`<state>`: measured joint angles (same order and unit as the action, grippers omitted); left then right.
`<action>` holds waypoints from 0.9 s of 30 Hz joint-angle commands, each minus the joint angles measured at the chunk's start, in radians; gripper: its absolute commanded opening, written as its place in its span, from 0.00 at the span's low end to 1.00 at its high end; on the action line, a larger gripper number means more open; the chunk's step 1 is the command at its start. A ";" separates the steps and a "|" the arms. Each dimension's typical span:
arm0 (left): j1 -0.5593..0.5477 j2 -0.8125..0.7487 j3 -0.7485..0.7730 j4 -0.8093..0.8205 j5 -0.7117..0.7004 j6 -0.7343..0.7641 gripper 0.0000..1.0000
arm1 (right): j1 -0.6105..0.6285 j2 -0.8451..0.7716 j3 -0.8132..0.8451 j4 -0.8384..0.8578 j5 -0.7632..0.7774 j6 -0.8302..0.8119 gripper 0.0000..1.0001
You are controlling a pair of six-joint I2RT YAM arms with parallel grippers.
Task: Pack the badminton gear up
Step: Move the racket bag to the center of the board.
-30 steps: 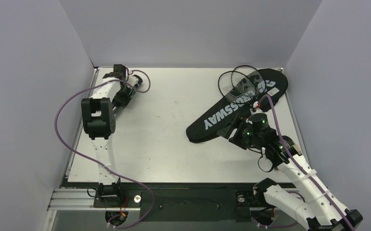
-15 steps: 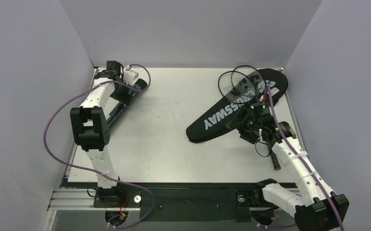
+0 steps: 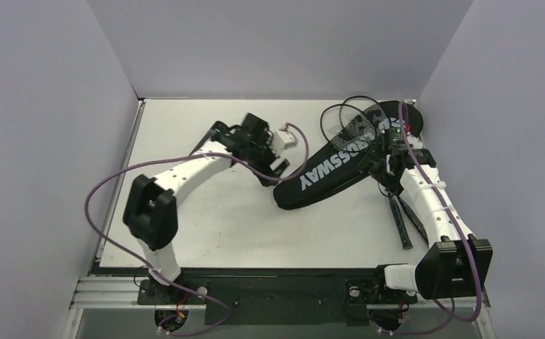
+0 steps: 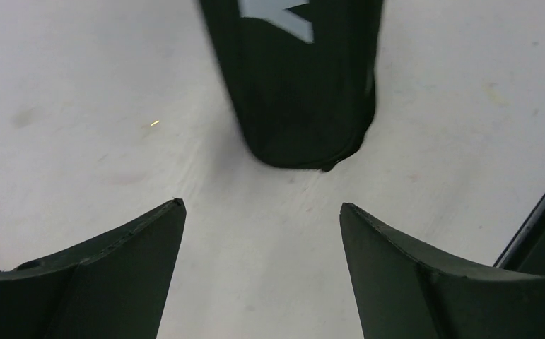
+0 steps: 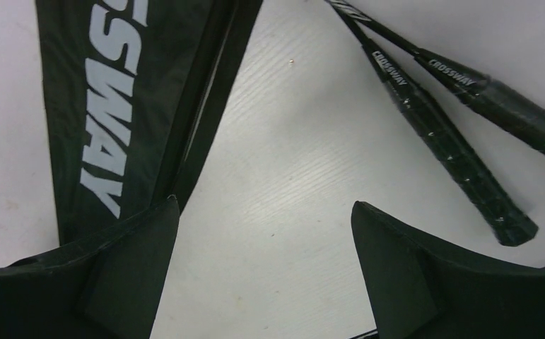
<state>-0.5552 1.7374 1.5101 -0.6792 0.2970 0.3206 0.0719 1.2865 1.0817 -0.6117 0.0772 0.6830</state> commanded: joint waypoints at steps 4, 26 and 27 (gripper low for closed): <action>-0.176 0.315 0.197 0.092 0.055 -0.026 0.91 | -0.105 0.069 0.070 -0.055 0.137 -0.052 0.86; -0.269 0.403 0.051 0.162 -0.124 0.082 0.52 | -0.116 0.442 0.283 -0.022 0.190 -0.133 0.89; -0.261 0.395 0.041 0.160 -0.128 0.084 0.50 | -0.109 0.473 0.292 -0.022 0.194 -0.146 0.89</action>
<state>-0.8284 2.1738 1.6238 -0.4767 0.2310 0.3805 -0.0555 1.7016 1.3197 -0.6060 0.2142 0.5877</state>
